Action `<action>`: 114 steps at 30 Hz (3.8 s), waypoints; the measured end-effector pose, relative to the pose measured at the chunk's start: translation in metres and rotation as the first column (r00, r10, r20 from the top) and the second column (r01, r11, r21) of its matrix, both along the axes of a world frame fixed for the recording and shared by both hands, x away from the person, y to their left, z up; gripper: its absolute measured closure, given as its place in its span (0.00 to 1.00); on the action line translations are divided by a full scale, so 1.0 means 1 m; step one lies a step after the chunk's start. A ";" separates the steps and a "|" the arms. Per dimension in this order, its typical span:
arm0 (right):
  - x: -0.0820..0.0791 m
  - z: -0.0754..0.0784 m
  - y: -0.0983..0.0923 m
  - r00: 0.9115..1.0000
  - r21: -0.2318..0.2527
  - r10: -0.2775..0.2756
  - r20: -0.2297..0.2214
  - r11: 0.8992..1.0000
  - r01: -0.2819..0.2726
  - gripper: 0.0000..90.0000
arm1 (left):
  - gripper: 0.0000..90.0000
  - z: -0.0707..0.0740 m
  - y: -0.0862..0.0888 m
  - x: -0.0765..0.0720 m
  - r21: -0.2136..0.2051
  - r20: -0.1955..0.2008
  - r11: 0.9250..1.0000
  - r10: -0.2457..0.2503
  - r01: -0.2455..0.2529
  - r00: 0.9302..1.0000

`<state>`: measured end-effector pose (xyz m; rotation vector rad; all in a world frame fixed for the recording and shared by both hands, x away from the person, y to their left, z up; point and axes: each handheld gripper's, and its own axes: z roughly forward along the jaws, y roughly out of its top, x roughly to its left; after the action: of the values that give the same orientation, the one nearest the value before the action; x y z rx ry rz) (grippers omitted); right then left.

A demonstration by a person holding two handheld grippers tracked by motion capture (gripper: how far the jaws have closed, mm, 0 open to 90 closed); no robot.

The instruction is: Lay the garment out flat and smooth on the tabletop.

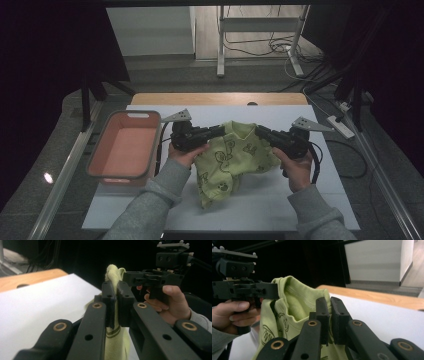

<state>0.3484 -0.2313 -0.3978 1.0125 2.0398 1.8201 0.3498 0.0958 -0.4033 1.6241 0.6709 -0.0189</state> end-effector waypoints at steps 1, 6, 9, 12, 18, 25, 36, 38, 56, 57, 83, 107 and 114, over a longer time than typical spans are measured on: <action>-0.001 0.003 0.000 1.000 0.008 0.002 0.008 1.000 -0.002 0.95 | 0.95 0.004 0.000 -0.001 -0.006 0.008 1.000 -0.002 0.002 1.000; -0.005 0.018 -0.001 0.999 0.045 0.011 0.052 0.999 -0.013 0.95 | 0.95 0.020 0.003 -0.005 -0.024 0.042 1.000 -0.009 0.010 0.999; -0.006 0.023 -0.001 0.998 0.057 0.013 0.065 0.998 -0.017 0.95 | 0.95 0.026 0.004 -0.006 -0.028 0.051 1.000 -0.008 0.010 0.999; -0.006 0.027 0.000 0.997 0.064 0.015 0.073 0.998 -0.020 0.95 | 0.95 0.030 0.005 -0.004 -0.031 0.054 0.999 -0.009 0.010 0.998; -0.007 0.040 -0.001 0.995 0.084 0.012 0.100 0.996 -0.020 0.95 | 0.95 0.040 0.008 -0.002 -0.049 0.064 0.999 -0.010 0.013 0.998; -0.004 0.050 0.006 0.993 0.100 0.015 0.114 0.995 -0.026 0.95 | 0.95 0.051 0.013 -0.002 -0.061 0.078 0.998 -0.005 0.010 0.997; -0.009 0.070 0.005 0.988 0.132 0.033 0.148 0.990 -0.053 0.95 | 0.95 0.074 0.018 -0.008 -0.091 0.104 0.995 -0.021 0.031 0.994; -0.013 0.077 0.005 0.985 0.141 0.035 0.169 0.988 -0.059 0.95 | 0.95 0.081 0.018 -0.011 -0.100 0.119 0.994 -0.025 0.037 0.993; -0.047 0.132 0.008 0.947 0.159 0.061 0.314 0.980 -0.116 0.95 | 0.95 0.124 0.025 -0.035 -0.145 0.215 0.987 -0.034 0.066 0.976; -0.048 0.134 0.008 0.946 0.159 0.061 0.319 0.980 -0.117 0.95 | 0.95 0.125 0.025 -0.036 -0.147 0.217 0.987 -0.034 0.067 0.975; -0.046 0.159 0.012 0.938 0.171 0.060 0.342 0.977 -0.125 0.95 | 0.95 0.149 0.029 -0.037 -0.160 0.247 0.986 -0.015 0.056 0.969; -0.074 0.192 0.018 0.902 0.173 0.078 0.425 0.971 -0.166 0.95 | 0.96 0.181 0.039 -0.065 -0.185 0.327 0.980 -0.013 0.078 0.945; -0.091 0.197 0.021 0.888 0.168 0.090 0.451 0.969 -0.183 0.95 | 0.95 0.182 0.043 -0.078 -0.193 0.340 0.976 -0.028 0.099 0.940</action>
<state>0.2577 -0.2099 -0.2010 0.4383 1.7070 2.1317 0.2713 0.1389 -0.2214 1.4023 0.3398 0.1344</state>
